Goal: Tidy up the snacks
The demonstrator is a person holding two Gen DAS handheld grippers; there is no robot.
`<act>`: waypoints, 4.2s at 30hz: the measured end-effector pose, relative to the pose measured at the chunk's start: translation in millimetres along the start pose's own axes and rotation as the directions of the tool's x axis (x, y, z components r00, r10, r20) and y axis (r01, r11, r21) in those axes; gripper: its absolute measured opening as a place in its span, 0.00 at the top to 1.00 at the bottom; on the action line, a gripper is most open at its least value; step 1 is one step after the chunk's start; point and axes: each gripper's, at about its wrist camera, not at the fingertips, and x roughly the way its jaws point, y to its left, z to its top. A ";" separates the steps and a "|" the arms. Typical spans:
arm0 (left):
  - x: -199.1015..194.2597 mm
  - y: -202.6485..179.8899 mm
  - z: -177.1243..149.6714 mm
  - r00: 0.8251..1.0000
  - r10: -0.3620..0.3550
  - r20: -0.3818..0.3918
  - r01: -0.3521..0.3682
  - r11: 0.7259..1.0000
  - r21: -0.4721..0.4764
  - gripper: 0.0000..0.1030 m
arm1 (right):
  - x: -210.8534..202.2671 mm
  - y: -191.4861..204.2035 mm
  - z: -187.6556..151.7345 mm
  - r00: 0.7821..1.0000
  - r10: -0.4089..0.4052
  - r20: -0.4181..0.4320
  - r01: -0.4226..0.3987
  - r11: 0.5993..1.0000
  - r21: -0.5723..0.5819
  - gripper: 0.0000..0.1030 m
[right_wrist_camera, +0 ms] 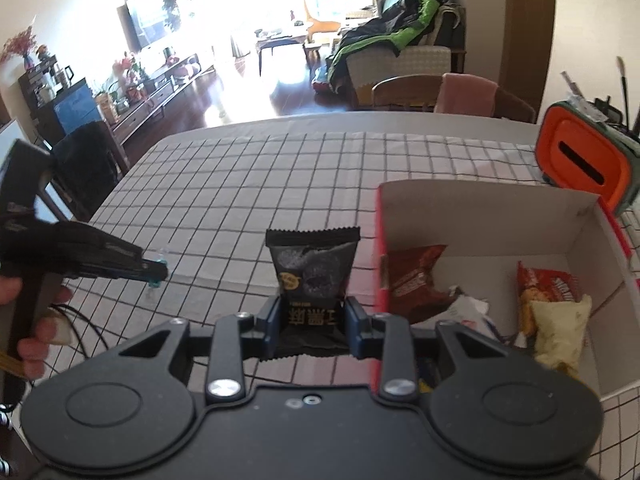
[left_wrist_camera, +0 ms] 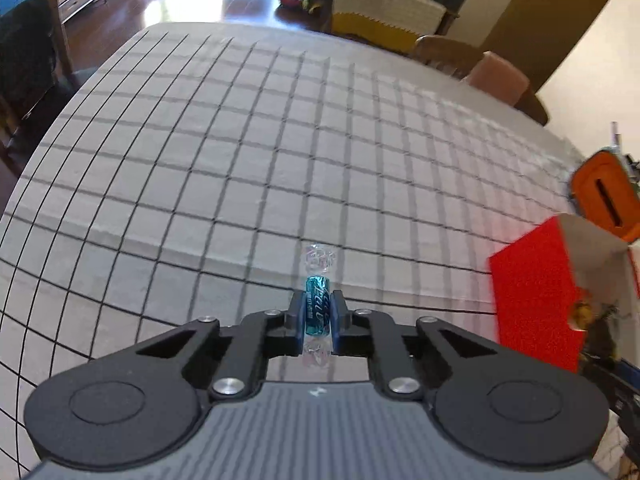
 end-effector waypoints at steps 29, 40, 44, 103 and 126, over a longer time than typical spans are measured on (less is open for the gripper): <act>6.9 -231.5 -24.4 0.978 -0.190 -0.081 0.207 0.924 0.323 0.88 | -19.8 -153.3 -20.4 0.977 -0.212 -0.026 0.213 0.968 0.132 0.69; 11.7 -192.2 -16.3 0.994 -0.089 -0.059 0.102 0.956 0.276 0.88 | -9.4 -155.3 -25.0 0.990 -0.135 -0.039 0.139 0.980 0.142 0.69; 17.8 -165.9 -24.2 0.992 -0.074 -0.103 0.097 0.965 0.245 0.88 | -7.7 -149.4 -27.8 0.994 -0.099 -0.041 0.104 0.984 0.143 0.69; -13.4 -224.2 -38.5 0.966 -0.259 -0.020 0.240 0.861 0.449 0.88 | -19.3 -169.4 -30.9 0.989 -0.145 -0.031 0.148 0.980 0.136 0.71; 42.2 -267.4 -73.3 0.984 -0.118 -0.135 0.172 0.837 0.520 0.85 | -26.0 -179.0 -41.8 0.994 -0.105 -0.042 0.110 0.985 0.131 0.67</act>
